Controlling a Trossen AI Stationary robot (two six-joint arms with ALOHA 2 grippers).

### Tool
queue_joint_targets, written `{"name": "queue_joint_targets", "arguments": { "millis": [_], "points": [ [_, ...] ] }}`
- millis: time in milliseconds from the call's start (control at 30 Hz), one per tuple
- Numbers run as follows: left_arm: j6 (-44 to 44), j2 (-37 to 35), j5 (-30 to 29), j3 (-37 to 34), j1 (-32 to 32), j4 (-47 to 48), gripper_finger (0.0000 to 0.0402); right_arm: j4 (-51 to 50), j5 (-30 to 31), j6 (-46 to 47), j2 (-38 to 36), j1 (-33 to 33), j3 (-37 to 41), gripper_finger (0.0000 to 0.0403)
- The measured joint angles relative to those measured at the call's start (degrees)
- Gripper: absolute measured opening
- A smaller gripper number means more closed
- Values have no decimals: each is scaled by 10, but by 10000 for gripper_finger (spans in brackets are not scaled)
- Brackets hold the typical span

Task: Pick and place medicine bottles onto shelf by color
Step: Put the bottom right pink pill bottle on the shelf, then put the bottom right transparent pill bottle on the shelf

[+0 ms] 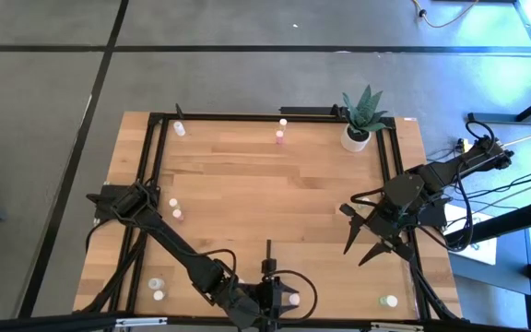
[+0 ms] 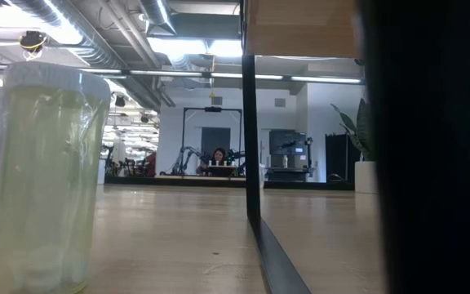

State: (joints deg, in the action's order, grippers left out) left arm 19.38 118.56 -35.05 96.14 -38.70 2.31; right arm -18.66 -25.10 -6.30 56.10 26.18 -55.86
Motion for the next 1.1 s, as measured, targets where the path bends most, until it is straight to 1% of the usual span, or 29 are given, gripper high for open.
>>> {"name": "queue_joint_targets", "arguments": {
  "millis": [733,833,1100],
  "points": [
    [0,0,0,0,-2,-16,154,0,0,0,0,0,0,194],
    [0,0,0,0,-2,-16,170,0,0,0,0,0,0,194],
    [-5,0,-14,0,-2,-14,233,0,0,0,0,0,0,194]
  ]
}}
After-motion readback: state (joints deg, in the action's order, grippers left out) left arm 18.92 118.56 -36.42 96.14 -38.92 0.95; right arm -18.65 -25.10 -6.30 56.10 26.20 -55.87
